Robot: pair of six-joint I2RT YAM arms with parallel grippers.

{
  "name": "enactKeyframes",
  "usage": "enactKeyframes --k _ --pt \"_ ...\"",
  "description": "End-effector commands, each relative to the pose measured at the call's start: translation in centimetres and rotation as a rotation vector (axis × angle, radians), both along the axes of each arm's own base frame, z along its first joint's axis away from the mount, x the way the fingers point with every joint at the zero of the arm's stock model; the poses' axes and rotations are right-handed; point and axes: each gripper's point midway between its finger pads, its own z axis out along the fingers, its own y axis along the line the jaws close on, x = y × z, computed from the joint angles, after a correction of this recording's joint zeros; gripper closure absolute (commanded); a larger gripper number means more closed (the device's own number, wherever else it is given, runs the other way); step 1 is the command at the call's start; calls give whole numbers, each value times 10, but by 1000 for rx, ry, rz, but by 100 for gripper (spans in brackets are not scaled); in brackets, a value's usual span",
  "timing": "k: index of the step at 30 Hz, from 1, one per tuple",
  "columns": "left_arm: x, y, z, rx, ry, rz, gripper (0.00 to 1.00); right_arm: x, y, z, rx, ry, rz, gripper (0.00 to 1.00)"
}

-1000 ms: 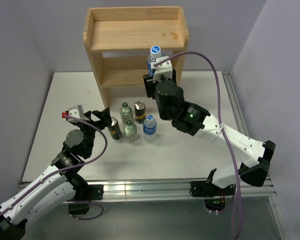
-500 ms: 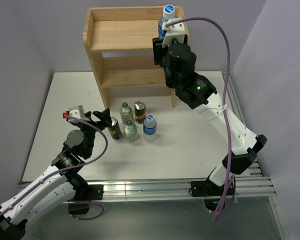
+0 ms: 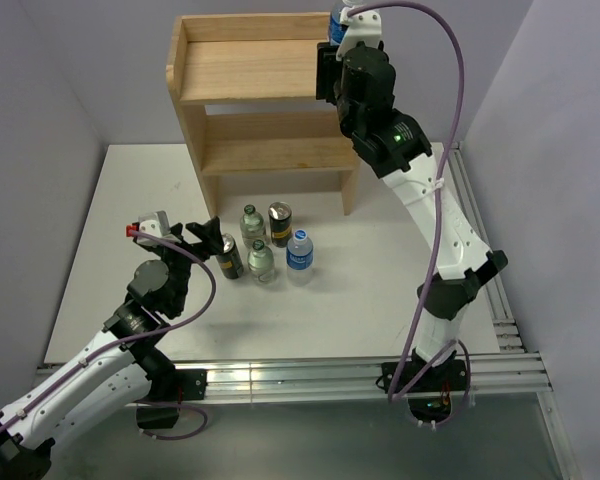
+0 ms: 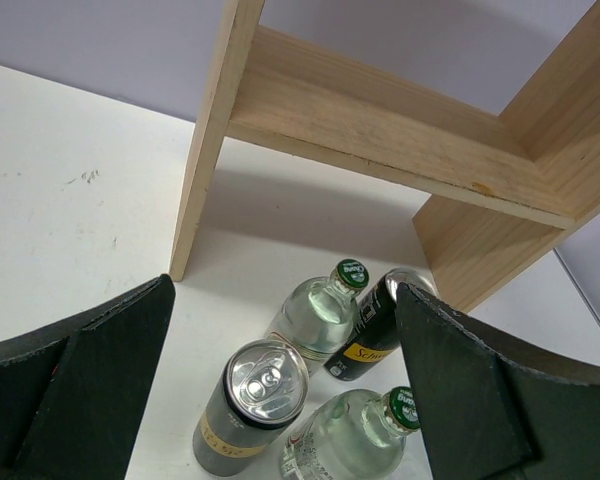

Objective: Place and organize the beverage onto the shelf

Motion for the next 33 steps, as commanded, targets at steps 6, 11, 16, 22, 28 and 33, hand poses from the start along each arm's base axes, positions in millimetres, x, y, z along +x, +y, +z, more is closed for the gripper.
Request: enactKeyframes --k 6,11,16,22,28,33 --pt "2 2 6 -2 -17 21 1 12 -17 65 182 -185 31 100" --pt "4 3 5 7 -13 32 1 19 -22 66 197 -194 25 100" --pt "4 4 5 11 -12 38 1 30 -29 56 203 -179 6 100" --pt "5 4 4 14 -10 40 1 40 -27 41 196 -151 -2 100" --pt "4 5 4 12 -12 45 1 50 -21 26 188 -122 2 96" --pt "4 5 5 12 -13 45 1 55 -18 17 180 -105 -1 61"
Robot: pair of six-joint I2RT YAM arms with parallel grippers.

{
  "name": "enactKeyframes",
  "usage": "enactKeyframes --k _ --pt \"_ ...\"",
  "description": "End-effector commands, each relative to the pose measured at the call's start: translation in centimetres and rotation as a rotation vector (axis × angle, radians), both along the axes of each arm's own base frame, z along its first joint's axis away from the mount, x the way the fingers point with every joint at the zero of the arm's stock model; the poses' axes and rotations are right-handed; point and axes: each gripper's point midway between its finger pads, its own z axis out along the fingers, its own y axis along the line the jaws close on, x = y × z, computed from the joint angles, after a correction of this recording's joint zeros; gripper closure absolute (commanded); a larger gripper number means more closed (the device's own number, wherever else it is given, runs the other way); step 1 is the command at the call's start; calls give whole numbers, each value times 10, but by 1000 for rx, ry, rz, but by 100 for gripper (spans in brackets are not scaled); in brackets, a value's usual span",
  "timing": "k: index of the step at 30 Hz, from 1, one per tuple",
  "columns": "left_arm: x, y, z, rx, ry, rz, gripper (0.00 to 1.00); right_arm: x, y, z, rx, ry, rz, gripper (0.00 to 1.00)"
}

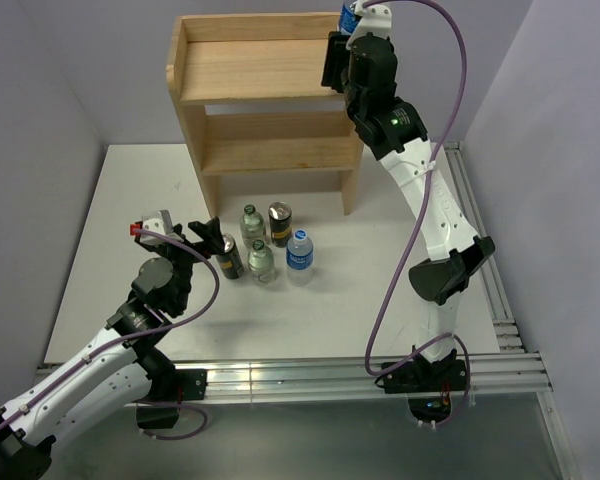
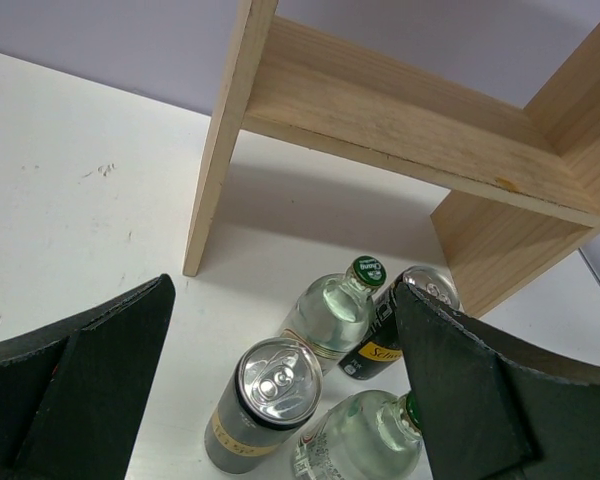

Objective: Place and organize the beverage onto the shelf

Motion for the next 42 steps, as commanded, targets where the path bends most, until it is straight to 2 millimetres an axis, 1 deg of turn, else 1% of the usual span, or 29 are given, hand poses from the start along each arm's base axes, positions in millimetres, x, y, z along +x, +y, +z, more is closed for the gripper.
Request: enactKeyframes --k 1,3,6,8,9,11,13,14,29,36,38,41,42 --pt "0 3 13 -8 -37 17 1 0 -5 39 80 -128 -8 53" --pt "0 4 12 -7 -36 21 1 1 -4 37 77 -123 -7 38" --pt "0 4 12 -6 -35 21 1 4 -2 31 74 -112 -10 27" --pt "0 4 13 -8 -36 23 1 5 -1 28 72 -106 -5 25" --pt "1 4 12 -4 -34 24 1 6 0 28 72 -105 -3 21" --pt "1 4 12 -6 -36 25 1 7 0 26 70 -102 -2 18" --pt "0 5 12 -5 -35 26 1 8 1 25 69 -100 -3 17" --pt "0 5 12 -6 -36 26 1 8 1 23 67 -97 -3 14" --pt "0 6 12 -6 -36 28 1 10 -1 16 64 -86 -22 14" --pt "0 6 11 -6 -33 29 1 2 -6 11 75 -80 -31 14" --pt "0 5 11 -6 -33 27 1 2 -6 4 74 -68 -32 13" --pt "0 6 11 -5 -32 29 1 -3 -10 5 80 -70 -38 13" --pt "0 6 10 -4 -31 29 1 -5 -10 2 75 -62 -42 13"
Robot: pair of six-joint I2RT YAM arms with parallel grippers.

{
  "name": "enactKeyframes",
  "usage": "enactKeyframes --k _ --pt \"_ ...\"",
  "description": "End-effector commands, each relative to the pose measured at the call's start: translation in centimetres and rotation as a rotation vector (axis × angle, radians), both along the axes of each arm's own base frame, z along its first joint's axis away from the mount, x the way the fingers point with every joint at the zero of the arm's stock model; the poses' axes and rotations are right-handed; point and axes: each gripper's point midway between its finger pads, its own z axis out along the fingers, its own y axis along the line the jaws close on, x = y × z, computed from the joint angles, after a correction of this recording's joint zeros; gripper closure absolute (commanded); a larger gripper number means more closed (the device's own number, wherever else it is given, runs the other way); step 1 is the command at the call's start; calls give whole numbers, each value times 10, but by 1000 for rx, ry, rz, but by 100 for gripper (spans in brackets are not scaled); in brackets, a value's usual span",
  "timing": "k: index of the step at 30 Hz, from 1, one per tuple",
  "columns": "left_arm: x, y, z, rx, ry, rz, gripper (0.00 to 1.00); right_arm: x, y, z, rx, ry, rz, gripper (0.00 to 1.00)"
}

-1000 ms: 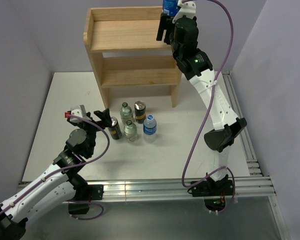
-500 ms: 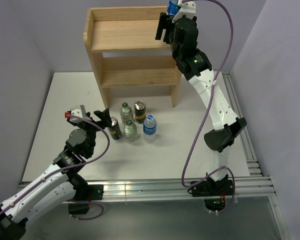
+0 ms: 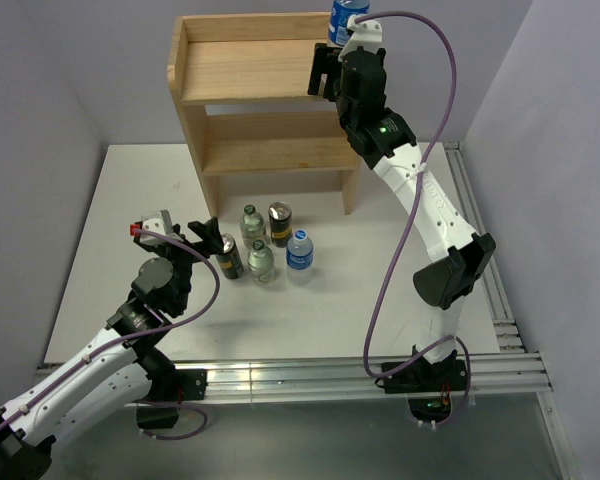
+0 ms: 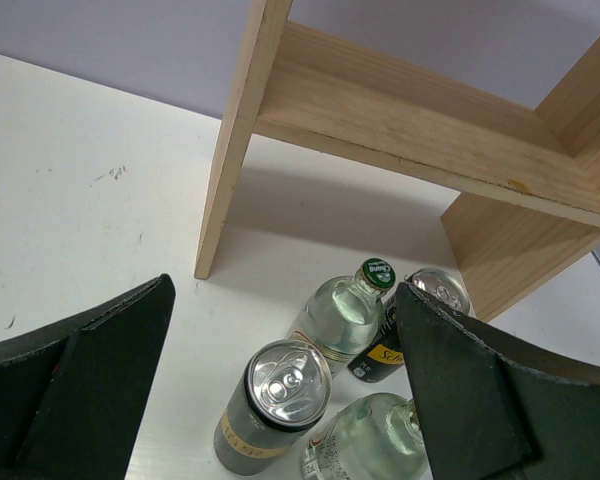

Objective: Place and organize the beverage onto the shelf

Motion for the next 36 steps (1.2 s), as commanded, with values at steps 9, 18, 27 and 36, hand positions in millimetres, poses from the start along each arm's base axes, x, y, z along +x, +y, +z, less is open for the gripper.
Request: enactKeyframes --k 9,18,27,36 --pt "-1 2 11 -21 -32 9 1 -35 -37 23 63 -48 -78 9" --pt "-2 3 12 -28 -36 6 1 -60 -45 17 90 -30 -61 5" --pt "-2 2 11 -28 -32 6 1 -119 -47 -15 126 27 -46 4" --pt "-3 2 10 -34 -30 2 1 -230 10 -121 141 185 112 4"
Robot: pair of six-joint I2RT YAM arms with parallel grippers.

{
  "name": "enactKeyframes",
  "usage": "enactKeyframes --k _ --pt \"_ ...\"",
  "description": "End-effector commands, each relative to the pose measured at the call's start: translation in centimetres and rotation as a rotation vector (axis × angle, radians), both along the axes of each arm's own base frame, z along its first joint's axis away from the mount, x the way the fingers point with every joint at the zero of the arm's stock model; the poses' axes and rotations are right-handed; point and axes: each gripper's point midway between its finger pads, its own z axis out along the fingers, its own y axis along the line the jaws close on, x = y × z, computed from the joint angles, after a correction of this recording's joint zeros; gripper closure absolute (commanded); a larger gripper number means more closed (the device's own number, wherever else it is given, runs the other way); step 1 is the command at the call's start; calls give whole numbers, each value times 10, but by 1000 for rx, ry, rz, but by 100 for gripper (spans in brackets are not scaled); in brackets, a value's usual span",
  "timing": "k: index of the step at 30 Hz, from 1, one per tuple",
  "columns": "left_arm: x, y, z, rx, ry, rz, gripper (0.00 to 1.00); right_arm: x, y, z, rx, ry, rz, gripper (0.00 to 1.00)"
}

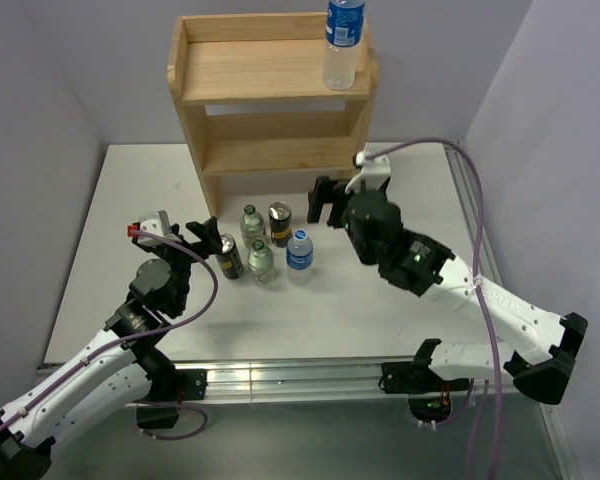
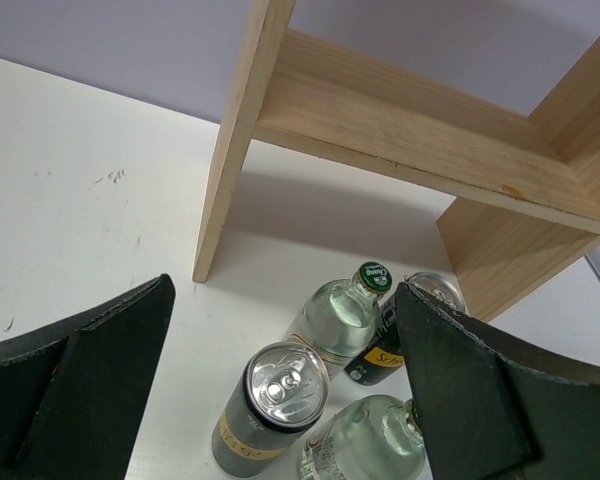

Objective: Place and organize the beverage onto the shelf

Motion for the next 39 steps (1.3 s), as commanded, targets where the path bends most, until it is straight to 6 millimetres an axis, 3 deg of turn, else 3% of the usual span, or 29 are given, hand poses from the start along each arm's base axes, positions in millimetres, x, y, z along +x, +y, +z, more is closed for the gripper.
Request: enactKeyframes --k 1,5,7,8,10,11,20,27,39 --pt "-2 0 6 -23 -17 -2 1 -31 0 -30 62 47 -29 4" --pt "-2 1 6 -27 -22 -2 1 -67 4 -90 101 140 21 4" --pt "-2 0 5 -27 -21 -4 1 -77 12 -109 128 170 59 4" --pt "-2 0 6 -29 -23 -2 1 -81 13 -130 107 197 75 4" --pt "-1 -2 5 -25 -22 -11 1 -84 28 -140 135 209 136 4" --pt "-1 -3 5 -26 -23 -14 1 -85 30 -156 116 227 137 4" --pt "-3 0 4 -25 -26 -12 1 -78 65 -199 87 278 179 4" --pt "-2 -1 2 -23 -16 -7 1 -69 81 -217 56 284 179 4" --pt "-2 0 2 -21 -19 -6 1 -39 74 -248 -4 257 100 2"
